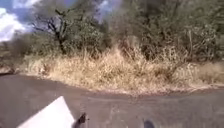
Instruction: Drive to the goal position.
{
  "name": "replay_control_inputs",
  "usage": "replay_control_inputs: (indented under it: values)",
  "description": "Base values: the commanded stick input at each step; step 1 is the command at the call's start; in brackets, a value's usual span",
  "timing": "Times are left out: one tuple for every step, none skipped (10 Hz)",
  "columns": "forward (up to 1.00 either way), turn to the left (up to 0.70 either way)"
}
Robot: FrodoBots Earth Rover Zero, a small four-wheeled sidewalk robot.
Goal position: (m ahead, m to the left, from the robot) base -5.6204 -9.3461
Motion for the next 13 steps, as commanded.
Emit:
replay_control_inputs:
  values:
    - [0.0, 0.0]
    - [0.0, 0.0]
    - [0.0, 0.0]
    - [0.0, -0.2]
    - [0.0, -0.5]
    - [0.0, -0.5]
    - [0.0, -0.5]
    - [0.0, -0.5]
    - [0.0, -0.5]
    - [0.0, -0.5]
    - [0.0, -0.5]
    - [0.0, -0.5]
    - [0.0, -0.5]
